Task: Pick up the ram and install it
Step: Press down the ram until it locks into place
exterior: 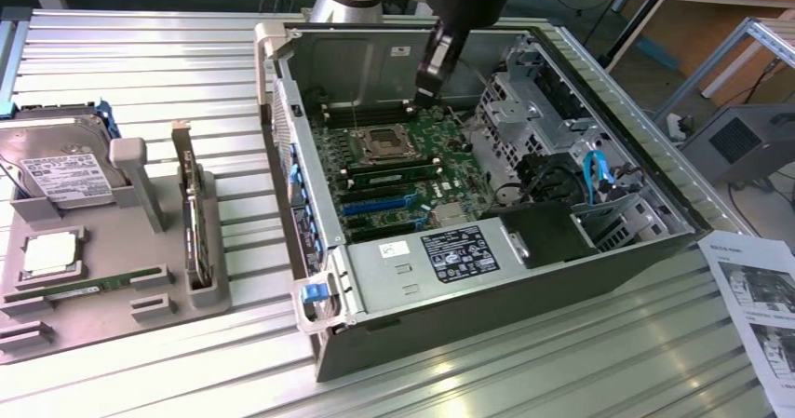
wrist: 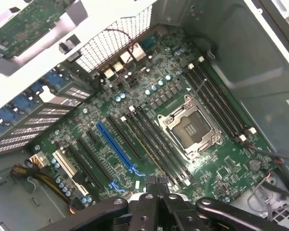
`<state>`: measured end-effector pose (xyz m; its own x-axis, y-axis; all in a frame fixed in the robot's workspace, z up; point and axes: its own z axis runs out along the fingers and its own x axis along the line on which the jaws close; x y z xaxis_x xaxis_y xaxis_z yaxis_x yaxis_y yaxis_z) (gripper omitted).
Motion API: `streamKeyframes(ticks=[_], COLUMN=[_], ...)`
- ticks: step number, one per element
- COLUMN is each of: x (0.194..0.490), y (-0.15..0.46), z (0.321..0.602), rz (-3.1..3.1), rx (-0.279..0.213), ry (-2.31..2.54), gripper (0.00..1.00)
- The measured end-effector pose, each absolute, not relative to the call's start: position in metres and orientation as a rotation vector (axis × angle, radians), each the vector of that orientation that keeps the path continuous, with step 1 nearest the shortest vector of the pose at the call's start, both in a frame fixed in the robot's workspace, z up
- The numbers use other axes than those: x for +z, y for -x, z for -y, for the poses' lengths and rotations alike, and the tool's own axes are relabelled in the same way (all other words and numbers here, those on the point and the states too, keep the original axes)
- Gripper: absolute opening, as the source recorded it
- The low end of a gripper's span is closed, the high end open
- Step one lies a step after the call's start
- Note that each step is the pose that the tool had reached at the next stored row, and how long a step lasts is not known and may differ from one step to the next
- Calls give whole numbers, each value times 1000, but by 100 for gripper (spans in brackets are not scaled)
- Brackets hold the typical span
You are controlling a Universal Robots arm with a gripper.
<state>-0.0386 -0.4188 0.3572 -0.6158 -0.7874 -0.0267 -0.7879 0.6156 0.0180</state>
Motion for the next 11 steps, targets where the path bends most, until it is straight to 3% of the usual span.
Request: streamKeyframes(ticks=[11], x=[357], y=[39], z=[419], rz=[-2887], rx=[42], ry=[1192], gripper=[11])
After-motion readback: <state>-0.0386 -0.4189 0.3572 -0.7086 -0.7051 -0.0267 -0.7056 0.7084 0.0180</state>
